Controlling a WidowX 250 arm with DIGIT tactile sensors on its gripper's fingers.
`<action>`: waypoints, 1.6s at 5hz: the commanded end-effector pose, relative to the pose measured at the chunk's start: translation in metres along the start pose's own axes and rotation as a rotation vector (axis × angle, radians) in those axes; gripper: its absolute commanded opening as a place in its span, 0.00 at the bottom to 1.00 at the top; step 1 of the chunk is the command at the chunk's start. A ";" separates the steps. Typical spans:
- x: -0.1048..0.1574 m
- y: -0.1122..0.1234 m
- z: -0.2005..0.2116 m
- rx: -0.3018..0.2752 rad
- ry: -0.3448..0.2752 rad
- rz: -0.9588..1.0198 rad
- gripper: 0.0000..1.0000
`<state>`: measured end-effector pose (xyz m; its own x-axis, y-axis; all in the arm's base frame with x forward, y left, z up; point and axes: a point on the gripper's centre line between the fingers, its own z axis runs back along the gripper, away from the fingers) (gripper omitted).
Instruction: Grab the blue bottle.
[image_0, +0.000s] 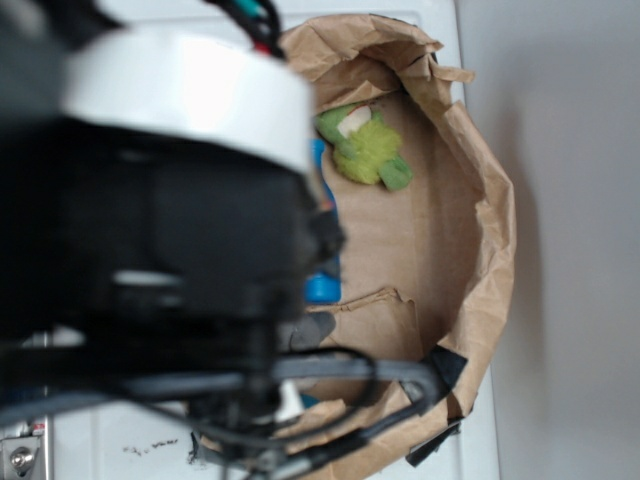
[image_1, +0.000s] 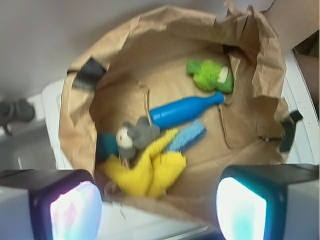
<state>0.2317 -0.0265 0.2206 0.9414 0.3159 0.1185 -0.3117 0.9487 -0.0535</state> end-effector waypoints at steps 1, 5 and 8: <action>0.038 -0.003 -0.005 -0.068 -0.120 0.365 1.00; 0.038 0.013 -0.011 -0.039 0.006 0.801 1.00; 0.038 0.013 -0.011 -0.039 0.006 0.801 1.00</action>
<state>0.2657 -0.0110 0.1999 0.4405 0.8977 0.0079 -0.8916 0.4385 -0.1131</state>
